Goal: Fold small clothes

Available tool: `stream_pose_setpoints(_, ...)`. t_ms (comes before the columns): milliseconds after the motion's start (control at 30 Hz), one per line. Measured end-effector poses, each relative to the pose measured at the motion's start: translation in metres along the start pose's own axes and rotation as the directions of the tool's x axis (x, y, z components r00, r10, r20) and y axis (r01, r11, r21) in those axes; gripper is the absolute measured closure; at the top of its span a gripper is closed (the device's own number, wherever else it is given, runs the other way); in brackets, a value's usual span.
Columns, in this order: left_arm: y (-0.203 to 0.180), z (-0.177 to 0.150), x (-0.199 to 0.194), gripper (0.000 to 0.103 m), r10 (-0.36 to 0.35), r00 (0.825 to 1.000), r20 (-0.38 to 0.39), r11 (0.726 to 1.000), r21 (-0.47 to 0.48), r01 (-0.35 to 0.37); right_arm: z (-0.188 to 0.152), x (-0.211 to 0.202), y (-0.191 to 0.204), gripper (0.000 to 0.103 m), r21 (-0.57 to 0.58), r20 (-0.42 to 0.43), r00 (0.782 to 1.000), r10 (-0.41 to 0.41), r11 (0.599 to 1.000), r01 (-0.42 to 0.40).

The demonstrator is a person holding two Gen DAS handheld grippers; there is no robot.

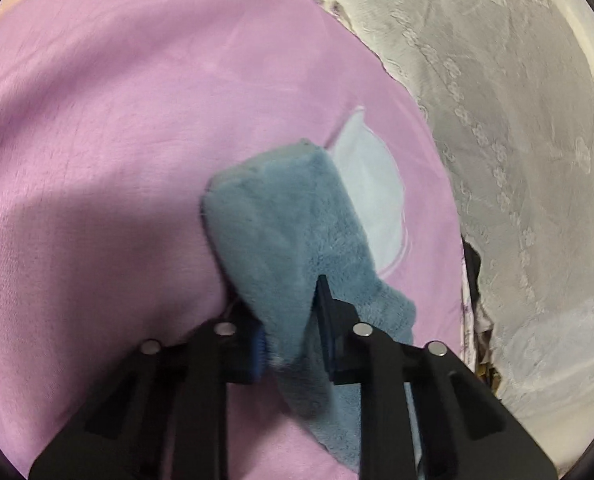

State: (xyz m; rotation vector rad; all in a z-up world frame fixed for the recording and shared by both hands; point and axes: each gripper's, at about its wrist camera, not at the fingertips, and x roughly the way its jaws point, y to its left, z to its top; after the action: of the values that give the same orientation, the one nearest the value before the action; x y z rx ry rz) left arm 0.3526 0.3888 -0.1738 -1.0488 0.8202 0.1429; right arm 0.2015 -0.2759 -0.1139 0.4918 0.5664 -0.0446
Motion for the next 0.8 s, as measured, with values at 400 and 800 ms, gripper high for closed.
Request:
stream_pose_setpoints(400, -0.063, -0.041, -0.047, 0.093, 0.027, 0.991, 0.133, 0.956, 0.287, -0.065, 0.009, -0.037, -0.066, 0.042, 0.151, 0.055, 0.993, -0.104, 0.984, 0.094)
stream_pose_setpoints(800, -0.132, -0.084, -0.058, 0.093, 0.065, 0.985, 0.161, 0.868, 0.477, -0.136, 0.02, -0.015, -0.115, 0.041, 0.213, -0.057, 0.994, -0.097, 0.971, 0.107)
